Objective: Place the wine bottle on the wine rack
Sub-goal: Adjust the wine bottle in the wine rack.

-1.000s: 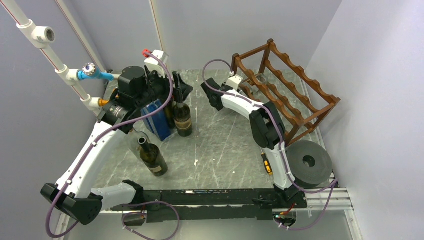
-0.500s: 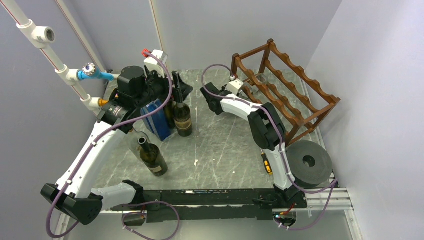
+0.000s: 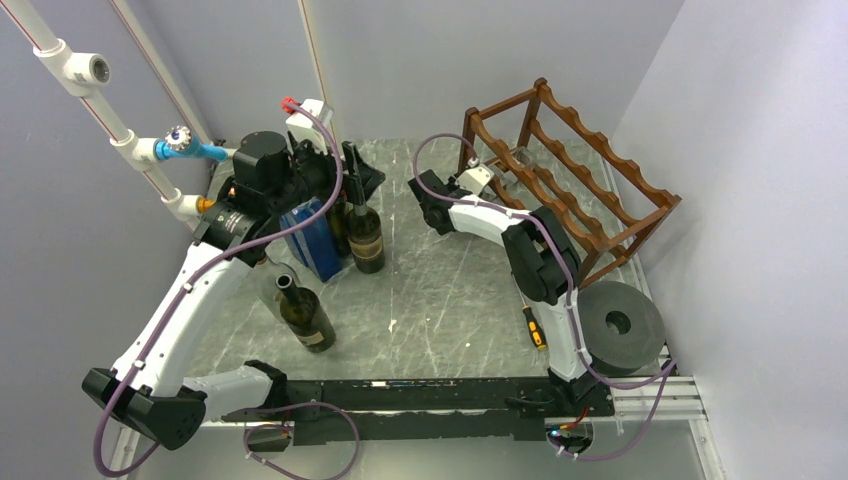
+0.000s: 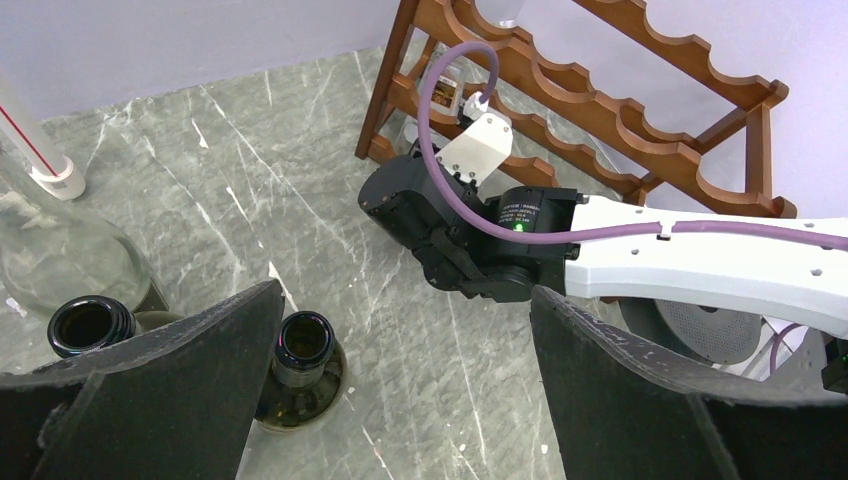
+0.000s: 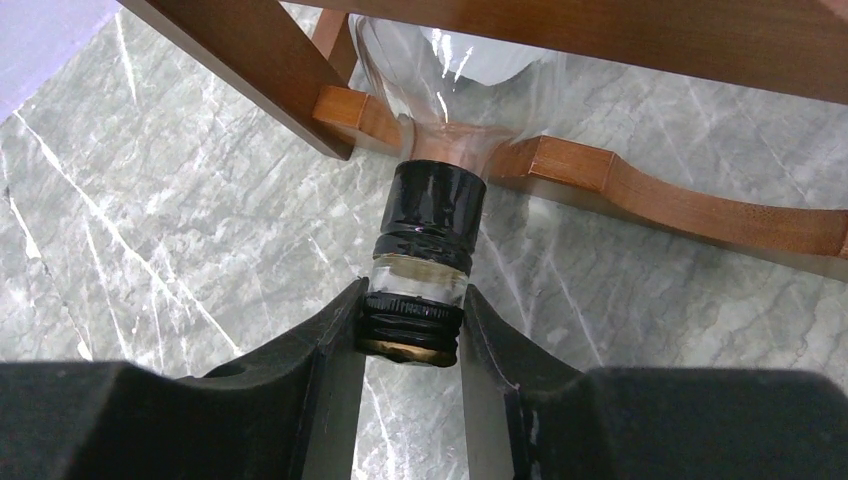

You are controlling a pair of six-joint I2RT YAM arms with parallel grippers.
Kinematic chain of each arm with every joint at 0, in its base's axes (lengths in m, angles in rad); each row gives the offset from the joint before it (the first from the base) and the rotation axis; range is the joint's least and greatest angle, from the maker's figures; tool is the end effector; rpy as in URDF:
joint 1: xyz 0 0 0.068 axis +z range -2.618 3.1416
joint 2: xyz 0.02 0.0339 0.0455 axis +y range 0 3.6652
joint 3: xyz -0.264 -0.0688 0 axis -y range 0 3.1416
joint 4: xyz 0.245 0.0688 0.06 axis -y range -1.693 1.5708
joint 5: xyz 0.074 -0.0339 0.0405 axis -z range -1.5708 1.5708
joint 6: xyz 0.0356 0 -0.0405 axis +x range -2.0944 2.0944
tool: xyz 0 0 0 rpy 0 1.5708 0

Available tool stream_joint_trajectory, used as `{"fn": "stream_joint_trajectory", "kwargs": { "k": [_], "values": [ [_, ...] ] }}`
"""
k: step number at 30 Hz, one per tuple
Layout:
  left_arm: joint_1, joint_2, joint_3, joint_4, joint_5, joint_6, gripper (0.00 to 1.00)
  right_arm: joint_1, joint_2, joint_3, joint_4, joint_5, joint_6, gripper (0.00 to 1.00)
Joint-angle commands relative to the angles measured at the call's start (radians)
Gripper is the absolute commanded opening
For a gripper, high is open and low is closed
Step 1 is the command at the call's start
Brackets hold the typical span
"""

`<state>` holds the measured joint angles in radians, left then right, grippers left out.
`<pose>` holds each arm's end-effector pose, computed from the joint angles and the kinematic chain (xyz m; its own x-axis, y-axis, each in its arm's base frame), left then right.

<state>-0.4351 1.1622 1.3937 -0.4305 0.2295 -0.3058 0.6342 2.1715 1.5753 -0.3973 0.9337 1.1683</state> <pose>0.2200 -0.1112 0.4489 -0.3554 -0.1581 -0.9212 0.5303 0.7775 -0.3380 0.3856 0.2481 0.1636 -0.2636 0.4856 -0.8335 0.6214 0.7464 0.2383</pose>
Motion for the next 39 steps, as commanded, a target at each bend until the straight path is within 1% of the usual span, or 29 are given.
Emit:
{"fn": "stream_joint_trajectory", "kwargs": {
  "k": [1,5,8,12,15,17,19,22,25,28,30,32,34,35,37,39],
  "values": [
    [0.006,-0.001,0.032,0.038,0.024,-0.011,0.99,0.000,0.019,-0.086,-0.065,-0.118,-0.072,0.00],
    [0.006,0.002,0.031,0.043,0.040,-0.019,0.99,0.015,-0.008,-0.044,-0.047,-0.070,-0.184,0.00],
    [0.007,0.004,0.032,0.040,0.034,-0.017,0.99,0.016,-0.013,0.010,-0.094,-0.008,-0.210,0.00],
    [0.007,0.004,0.032,0.039,0.028,-0.015,0.99,0.018,-0.059,0.056,-0.047,0.095,-0.335,0.00],
    [0.008,0.006,0.031,0.042,0.033,-0.017,0.99,0.019,-0.091,0.081,0.021,0.132,-0.438,0.00],
    [0.011,0.008,0.031,0.042,0.043,-0.021,0.99,0.019,-0.104,0.095,0.022,0.129,-0.445,0.00],
    [0.017,0.008,0.030,0.046,0.053,-0.027,0.99,0.019,-0.106,0.077,0.031,0.094,-0.424,0.00],
    [0.022,0.009,0.030,0.046,0.050,-0.027,0.99,0.022,-0.068,0.064,-0.031,0.041,-0.333,0.00],
    [0.022,0.010,0.026,0.047,0.044,-0.026,0.99,0.030,-0.039,0.039,-0.008,-0.015,-0.333,0.00],
    [0.022,0.016,0.031,0.044,0.048,-0.029,0.99,0.035,0.008,0.099,-0.114,-0.019,-0.322,0.00],
    [0.022,0.016,0.027,0.047,0.052,-0.029,0.99,0.053,0.052,0.143,-0.202,0.026,-0.312,0.00],
    [0.022,0.016,0.028,0.046,0.050,-0.029,0.99,0.070,0.088,0.172,-0.256,0.100,-0.324,0.00],
    [0.022,0.015,0.029,0.045,0.049,-0.028,0.99,0.064,0.119,0.212,-0.300,0.133,-0.343,0.00],
    [0.022,0.013,0.027,0.047,0.050,-0.029,0.99,0.061,0.125,0.226,-0.309,0.166,-0.358,0.00],
    [0.022,0.012,0.025,0.049,0.050,-0.030,0.99,0.061,0.119,0.219,-0.270,0.224,-0.437,0.00],
    [0.022,0.015,0.028,0.046,0.048,-0.029,0.99,0.059,0.112,0.200,-0.238,0.220,-0.478,0.00]
  ]
}}
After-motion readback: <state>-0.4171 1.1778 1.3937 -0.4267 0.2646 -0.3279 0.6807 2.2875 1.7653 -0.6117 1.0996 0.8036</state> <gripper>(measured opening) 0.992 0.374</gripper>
